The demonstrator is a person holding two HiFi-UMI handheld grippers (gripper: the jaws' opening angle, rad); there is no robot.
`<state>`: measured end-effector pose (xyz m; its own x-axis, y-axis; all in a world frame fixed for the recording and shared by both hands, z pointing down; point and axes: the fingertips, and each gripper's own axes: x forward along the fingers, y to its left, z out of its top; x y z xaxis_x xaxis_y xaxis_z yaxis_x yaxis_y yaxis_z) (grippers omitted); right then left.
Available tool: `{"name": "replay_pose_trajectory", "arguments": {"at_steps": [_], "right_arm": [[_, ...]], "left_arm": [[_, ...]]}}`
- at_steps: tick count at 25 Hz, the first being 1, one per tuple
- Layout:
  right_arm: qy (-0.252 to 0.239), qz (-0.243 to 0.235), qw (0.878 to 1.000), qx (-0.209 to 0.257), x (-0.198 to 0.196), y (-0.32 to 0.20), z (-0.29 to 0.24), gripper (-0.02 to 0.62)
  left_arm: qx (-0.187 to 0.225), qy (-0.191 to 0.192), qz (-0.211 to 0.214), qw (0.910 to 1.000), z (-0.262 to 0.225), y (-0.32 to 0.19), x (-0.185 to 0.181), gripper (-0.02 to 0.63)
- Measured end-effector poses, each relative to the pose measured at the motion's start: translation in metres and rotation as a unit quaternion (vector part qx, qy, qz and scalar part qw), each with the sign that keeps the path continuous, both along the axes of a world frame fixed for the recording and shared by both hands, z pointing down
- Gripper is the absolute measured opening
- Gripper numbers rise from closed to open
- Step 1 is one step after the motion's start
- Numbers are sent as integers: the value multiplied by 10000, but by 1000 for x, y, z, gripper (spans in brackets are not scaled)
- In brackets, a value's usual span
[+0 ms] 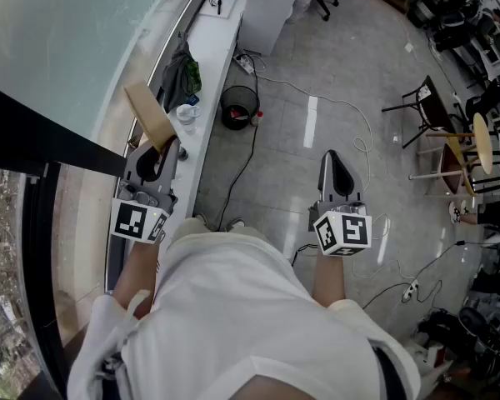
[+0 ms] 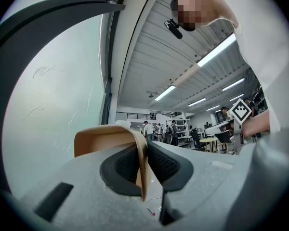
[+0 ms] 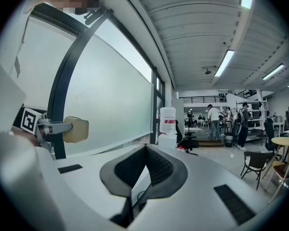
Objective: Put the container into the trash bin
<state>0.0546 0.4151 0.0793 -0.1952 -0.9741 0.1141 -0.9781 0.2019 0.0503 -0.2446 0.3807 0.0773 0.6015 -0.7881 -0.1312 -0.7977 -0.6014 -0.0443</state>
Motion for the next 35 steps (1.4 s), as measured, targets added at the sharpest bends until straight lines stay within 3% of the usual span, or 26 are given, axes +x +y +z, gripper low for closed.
{"name": "replay_pose_trajectory", "arguments": {"at_steps": [14, 22, 28, 35], "right_arm": [[86, -106, 9998, 108, 20, 8, 15, 2], [139, -182, 9997, -52, 30, 5, 27, 2], [149, -109, 9993, -314, 32, -41, 49, 2], [253, -46, 9988, -423, 30, -124, 39, 2]], "left_arm": [[64, -132, -141, 9998, 2, 14, 17, 44], [-84, -163, -113, 9998, 14, 14, 35, 44], [-260, -163, 43, 9995, 36, -38, 43, 43], [-417, -76, 324, 9986, 42, -129, 57, 43]]}}
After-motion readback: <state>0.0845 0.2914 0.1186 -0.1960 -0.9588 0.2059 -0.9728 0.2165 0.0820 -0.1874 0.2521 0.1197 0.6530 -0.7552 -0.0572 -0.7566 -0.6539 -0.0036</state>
